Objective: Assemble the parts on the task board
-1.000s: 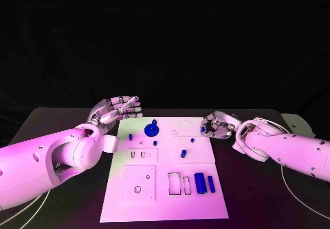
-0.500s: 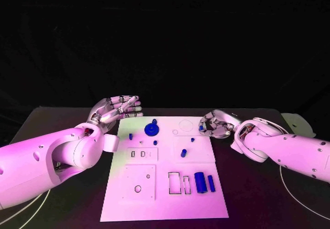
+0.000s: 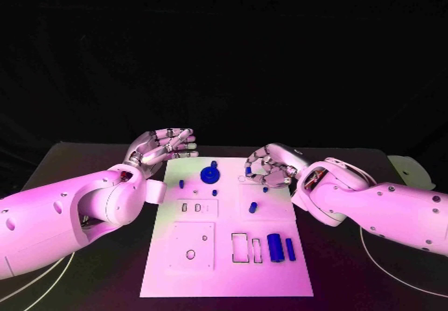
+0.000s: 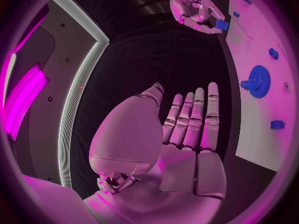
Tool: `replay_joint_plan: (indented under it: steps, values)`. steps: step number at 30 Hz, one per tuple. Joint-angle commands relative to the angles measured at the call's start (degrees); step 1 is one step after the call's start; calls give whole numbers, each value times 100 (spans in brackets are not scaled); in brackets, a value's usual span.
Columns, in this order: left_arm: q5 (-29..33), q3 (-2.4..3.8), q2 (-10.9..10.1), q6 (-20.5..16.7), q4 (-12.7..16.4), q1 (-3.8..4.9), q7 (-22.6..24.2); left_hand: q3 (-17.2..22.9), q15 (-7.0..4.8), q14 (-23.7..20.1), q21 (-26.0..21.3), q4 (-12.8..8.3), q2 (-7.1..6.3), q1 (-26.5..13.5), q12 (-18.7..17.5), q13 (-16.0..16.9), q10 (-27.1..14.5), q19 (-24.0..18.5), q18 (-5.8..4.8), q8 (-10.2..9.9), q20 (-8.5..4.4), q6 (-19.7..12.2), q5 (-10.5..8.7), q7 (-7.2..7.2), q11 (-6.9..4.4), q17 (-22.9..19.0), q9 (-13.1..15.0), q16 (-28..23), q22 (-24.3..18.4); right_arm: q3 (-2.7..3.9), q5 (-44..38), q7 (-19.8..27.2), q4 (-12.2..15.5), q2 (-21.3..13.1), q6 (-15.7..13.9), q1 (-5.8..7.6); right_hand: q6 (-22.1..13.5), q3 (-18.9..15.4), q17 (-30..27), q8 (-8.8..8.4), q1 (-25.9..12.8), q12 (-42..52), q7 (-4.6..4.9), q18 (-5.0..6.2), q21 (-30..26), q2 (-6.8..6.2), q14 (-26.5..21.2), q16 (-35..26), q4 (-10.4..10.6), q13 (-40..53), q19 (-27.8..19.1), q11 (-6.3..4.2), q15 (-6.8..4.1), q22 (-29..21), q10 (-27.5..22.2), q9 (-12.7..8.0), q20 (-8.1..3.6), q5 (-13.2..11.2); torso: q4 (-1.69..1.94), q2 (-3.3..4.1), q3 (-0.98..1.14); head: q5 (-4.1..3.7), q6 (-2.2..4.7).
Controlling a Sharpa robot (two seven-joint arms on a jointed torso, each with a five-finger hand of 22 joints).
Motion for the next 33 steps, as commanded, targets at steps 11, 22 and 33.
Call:
replay_joint_plan:
  steps: [11, 22, 33]
  values:
    - [7, 3, 79, 92, -107, 5, 40, 39, -3, -2, -36, 5, -37, 33, -23, 0, 46, 35, 84, -27, -4, 12, 13, 291, 7, 14, -10, -21, -10, -140, -851, -786, -89, 1057, 124, -216, 65, 31, 1023, 54, -17, -21, -45, -87, 16, 66, 514, 14, 19, 516, 482, -36, -41, 1398, -11, 136, -49, 35, 13, 13, -12, 276, -107]
    - [8, 3, 100, 94, -128, 5, 41, 43, -4, 0, -38, 5, -38, 32, -25, 1, 54, 37, 83, -26, -3, 16, 13, 286, 5, 17, -10, -25, -13, -197, -1140, -958, -347, 1465, 275, -455, 58, 28, 1020, 54, -30, -19, -44, -86, 15, 68, 513, 13, 25, 518, 481, -35, -41, 1397, -9, 138, -51, 35, 7, 13, -4, 339, -158]
    - [8, 3, 111, 103, -141, 5, 38, 43, -4, 0, -38, 5, -38, 32, -25, 1, 54, 37, 83, -26, -3, 16, 13, 286, 5, 17, -10, -25, -13, -214, -1336, -1031, -452, 1621, 364, -609, 42, 18, 1006, 56, -58, -23, -41, -86, 14, 64, 510, 9, 39, 516, 480, -34, -41, 1396, -10, 145, -53, 35, 9, 13, 4, 342, -173]
